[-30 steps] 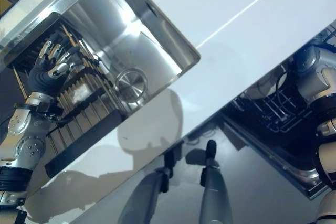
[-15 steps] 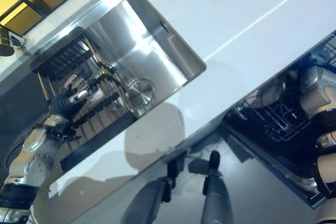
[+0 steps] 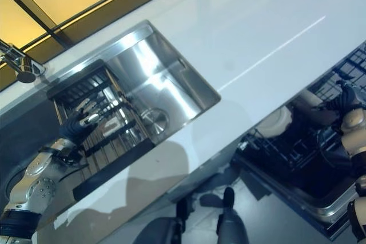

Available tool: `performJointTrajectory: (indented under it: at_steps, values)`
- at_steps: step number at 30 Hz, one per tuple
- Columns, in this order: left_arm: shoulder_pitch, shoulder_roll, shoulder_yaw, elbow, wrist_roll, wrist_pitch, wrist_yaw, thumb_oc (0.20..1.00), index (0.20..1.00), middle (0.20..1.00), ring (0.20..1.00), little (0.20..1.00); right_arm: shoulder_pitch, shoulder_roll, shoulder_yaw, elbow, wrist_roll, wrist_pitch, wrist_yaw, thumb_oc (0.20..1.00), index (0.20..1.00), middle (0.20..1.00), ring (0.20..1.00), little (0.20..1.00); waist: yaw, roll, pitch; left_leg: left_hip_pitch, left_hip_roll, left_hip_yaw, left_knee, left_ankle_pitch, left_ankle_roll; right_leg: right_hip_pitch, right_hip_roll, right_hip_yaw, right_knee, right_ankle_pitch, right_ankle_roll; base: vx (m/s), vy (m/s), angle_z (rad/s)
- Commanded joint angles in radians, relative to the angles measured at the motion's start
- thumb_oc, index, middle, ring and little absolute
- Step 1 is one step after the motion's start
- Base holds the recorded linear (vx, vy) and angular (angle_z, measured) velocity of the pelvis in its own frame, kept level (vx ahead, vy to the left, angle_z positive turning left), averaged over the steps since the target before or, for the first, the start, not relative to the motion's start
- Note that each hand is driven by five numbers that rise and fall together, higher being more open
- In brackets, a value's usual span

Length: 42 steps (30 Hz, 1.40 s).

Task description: Pick up plates and place into dishwasher.

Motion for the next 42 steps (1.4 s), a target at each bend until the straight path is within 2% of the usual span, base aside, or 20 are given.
performJointTrajectory:
  at_steps: [1,4,7,9,11,13,17,24,28,33,37,42]
  values:
    - [0.049,0.016,0.059,0.008,0.035,-0.027,-0.021,1.000,1.000,1.000,1.000,1.000,0.024,-0.012,-0.011,-0.045,0.004,-0.019,-0.026,1.000,1.000,1.000,1.000,1.000,-0.001,-0.053,-0.069,-0.092,-0.019,0.013,0.054,-0.005,0.012,0.080,0.002,-0.043,-0.033,-0.105,0.026,0.03,0.042,-0.01]
    - [0.057,0.016,0.066,0.010,0.033,-0.022,-0.025,1.000,1.000,1.000,1.000,1.000,0.047,-0.007,-0.044,-0.080,0.051,-0.023,-0.065,1.000,1.000,1.000,1.000,1.000,-0.002,-0.054,-0.077,-0.076,-0.019,0.011,0.037,-0.004,0.014,0.092,0.002,-0.044,-0.043,-0.104,0.030,0.02,0.047,0.01]
    - [0.078,-0.005,0.079,0.017,0.027,-0.033,-0.028,1.000,1.000,1.000,1.000,1.000,0.094,0.041,-0.148,-0.189,0.239,-0.008,-0.217,1.000,1.000,1.000,1.000,1.000,-0.010,-0.054,-0.088,-0.057,-0.019,0.014,0.020,-0.007,0.016,0.105,0.003,-0.041,-0.052,-0.105,0.033,0.02,0.056,-0.01]
    - [0.099,-0.047,0.091,0.033,0.046,-0.053,-0.041,1.000,1.000,1.000,1.000,1.000,0.170,0.144,-0.241,-0.290,0.340,-0.023,-0.327,1.000,1.000,1.000,1.000,1.000,-0.021,-0.051,-0.097,-0.050,-0.020,0.017,0.023,-0.018,0.018,0.106,0.003,-0.035,-0.048,-0.110,0.036,0.05,0.066,-0.01]
    - [0.130,-0.102,0.098,0.031,0.086,-0.068,-0.046,1.000,1.000,1.000,1.000,1.000,0.277,0.266,-0.310,-0.408,0.379,-0.014,-0.424,1.000,1.000,1.000,1.000,1.000,-0.033,-0.040,-0.106,-0.038,-0.025,0.018,0.029,-0.029,0.021,0.112,0.000,-0.025,-0.043,-0.116,0.037,0.11,0.118,-0.02]
    - [0.159,-0.145,0.100,0.024,0.109,-0.075,-0.048,1.000,1.000,1.000,1.000,1.000,0.361,0.330,-0.346,-0.466,0.349,-0.022,-0.427,1.000,1.000,1.000,1.000,1.000,-0.043,-0.019,-0.116,-0.027,-0.032,0.019,0.033,-0.038,0.026,0.120,-0.005,-0.015,-0.041,-0.122,0.037,0.13,0.164,-0.06]
    - [0.194,-0.191,0.102,0.020,0.107,-0.078,-0.040,1.000,1.000,1.000,1.000,1.000,0.428,0.381,-0.370,-0.481,0.351,-0.044,-0.422,1.000,1.000,1.000,1.000,1.000,-0.057,0.027,-0.128,-0.006,-0.045,0.028,0.022,-0.042,0.033,0.130,-0.018,0.002,-0.046,-0.124,0.041,0.09,0.161,-0.05]
    - [0.216,-0.222,0.100,0.027,0.081,-0.073,-0.039,1.000,1.000,1.000,1.000,1.000,0.481,0.415,-0.421,-0.472,0.382,-0.071,-0.521,1.000,1.000,1.000,1.000,1.000,-0.079,0.073,-0.120,-0.004,-0.055,0.043,0.020,-0.042,0.034,0.108,-0.037,0.018,-0.021,-0.130,0.048,0.03,0.102,-0.04]
    - [0.240,-0.246,0.106,0.018,0.079,-0.073,-0.046,1.000,1.000,1.000,1.000,1.000,0.522,0.446,-0.427,-0.493,0.378,-0.069,-0.533,1.000,1.000,1.000,1.000,1.000,-0.087,0.087,-0.118,-0.007,-0.060,0.048,0.027,-0.044,0.035,0.097,-0.045,0.024,-0.010,-0.132,0.049,0.03,0.067,-0.04]
    - [0.247,-0.259,0.092,0.012,0.075,-0.077,-0.038,1.000,1.000,1.000,1.000,1.000,0.523,0.439,-0.418,-0.493,0.379,-0.075,-0.542,1.000,1.000,1.000,1.000,1.000,-0.093,0.103,-0.106,-0.020,-0.064,0.053,0.042,-0.044,0.036,0.074,-0.055,0.027,0.013,-0.135,0.047,0.02,0.038,-0.04]
    - [0.237,-0.269,0.070,0.033,0.068,-0.097,-0.028,1.000,1.000,1.000,1.000,1.000,0.512,0.439,-0.426,-0.485,0.429,-0.114,-0.633,1.000,1.000,1.000,1.000,1.000,-0.103,0.122,-0.089,-0.047,-0.065,0.059,0.058,-0.042,0.034,0.029,-0.059,0.039,0.047,-0.142,0.048,-0.03,0.041,-0.07]
    - [0.222,-0.278,0.026,0.039,0.045,-0.125,-0.016,1.000,1.000,1.000,1.000,1.000,0.453,0.431,-0.410,-0.428,0.492,-0.136,-0.680,1.000,1.000,1.000,1.000,1.000,-0.107,0.163,-0.051,-0.090,-0.074,0.064,0.074,-0.033,0.035,-0.034,-0.070,0.053,0.082,-0.145,0.045,-0.07,0.043,-0.01]
